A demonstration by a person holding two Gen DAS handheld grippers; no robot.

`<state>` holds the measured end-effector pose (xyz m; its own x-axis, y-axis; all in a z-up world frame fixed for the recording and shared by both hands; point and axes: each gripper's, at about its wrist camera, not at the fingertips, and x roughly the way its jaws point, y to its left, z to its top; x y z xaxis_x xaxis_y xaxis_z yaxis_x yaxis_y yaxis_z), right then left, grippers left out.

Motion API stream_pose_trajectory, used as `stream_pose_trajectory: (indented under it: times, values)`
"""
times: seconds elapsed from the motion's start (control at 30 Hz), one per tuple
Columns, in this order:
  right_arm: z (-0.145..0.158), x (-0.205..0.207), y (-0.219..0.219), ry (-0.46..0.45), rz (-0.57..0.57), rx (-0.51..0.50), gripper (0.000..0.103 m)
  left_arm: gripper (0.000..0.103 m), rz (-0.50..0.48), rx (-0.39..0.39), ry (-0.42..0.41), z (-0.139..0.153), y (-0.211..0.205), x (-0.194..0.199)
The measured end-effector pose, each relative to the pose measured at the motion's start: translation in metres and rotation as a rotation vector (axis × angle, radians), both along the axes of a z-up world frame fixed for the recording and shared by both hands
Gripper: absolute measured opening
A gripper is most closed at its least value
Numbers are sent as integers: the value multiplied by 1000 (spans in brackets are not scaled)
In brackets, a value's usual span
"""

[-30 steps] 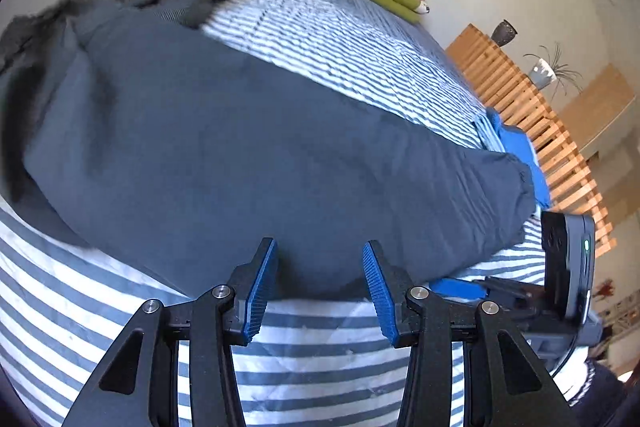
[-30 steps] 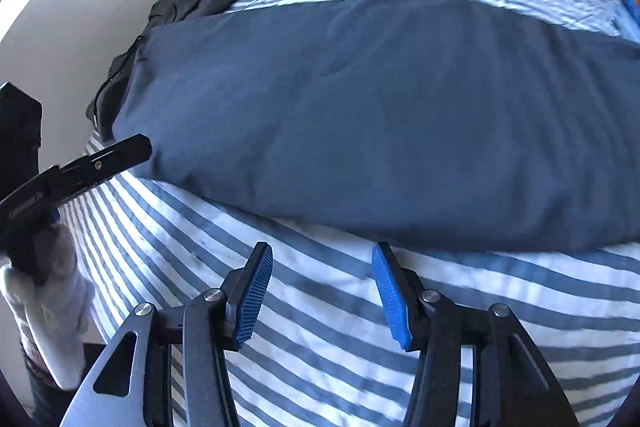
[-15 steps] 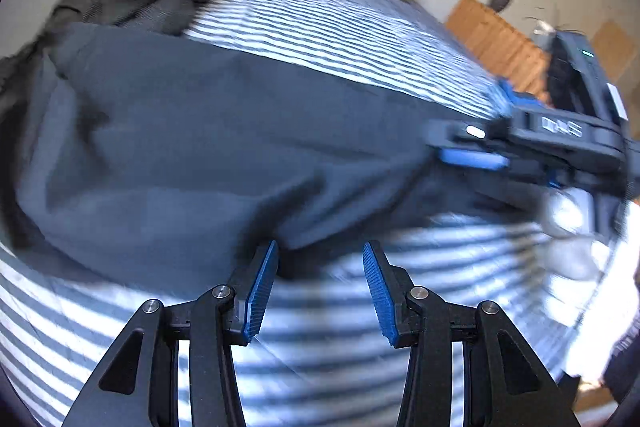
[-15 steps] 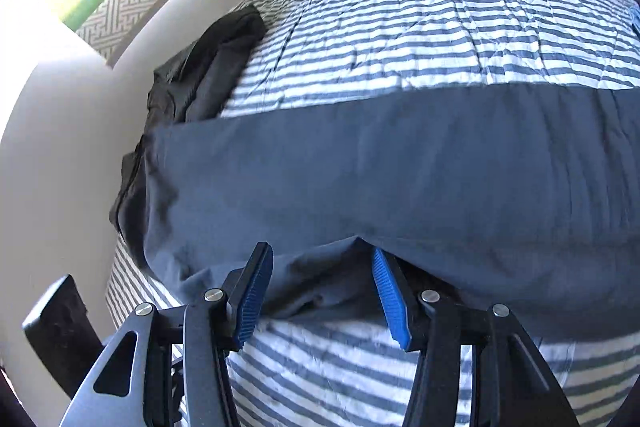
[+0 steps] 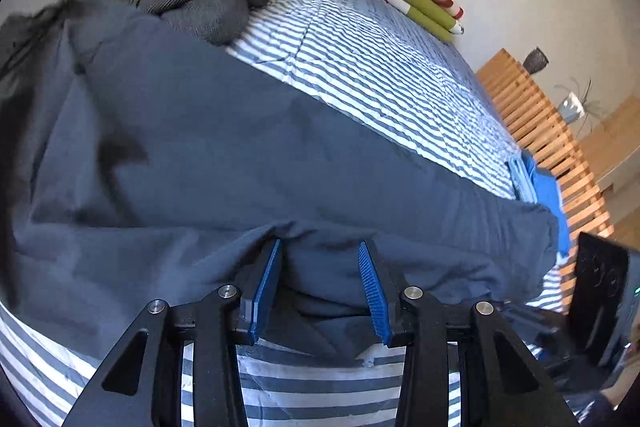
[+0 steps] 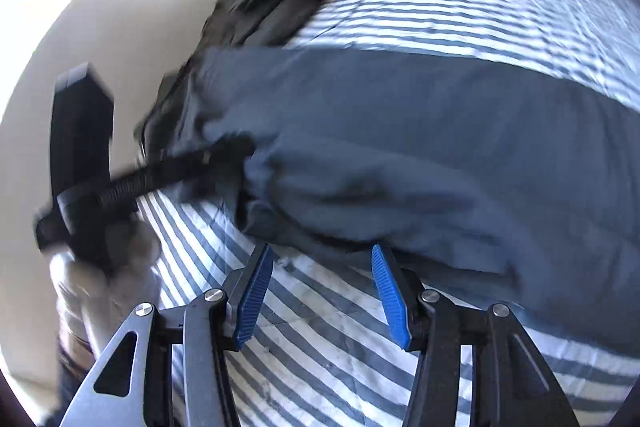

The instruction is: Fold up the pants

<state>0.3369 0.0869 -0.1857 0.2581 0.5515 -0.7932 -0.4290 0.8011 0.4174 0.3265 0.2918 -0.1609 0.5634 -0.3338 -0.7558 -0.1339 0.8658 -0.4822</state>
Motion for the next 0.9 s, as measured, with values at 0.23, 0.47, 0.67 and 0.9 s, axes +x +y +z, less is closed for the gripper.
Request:
stream_pose_trajectory:
  times: [0.23,0.47,0.67,0.9]
  values:
    - [-5,43,2,65,-100,78,48,42,-11,29,-29,10,8,-30]
    - [-11,72,-8,124,-190,131,48,42,-90,146,-16,2,-36,-32]
    - [-9,73,-7,117,-186,116,48,26,-111,312,39,-26,-73,-6]
    - [-11,70,-14,127,-170,80,48,2,-177,342,0,-18,-84,-29]
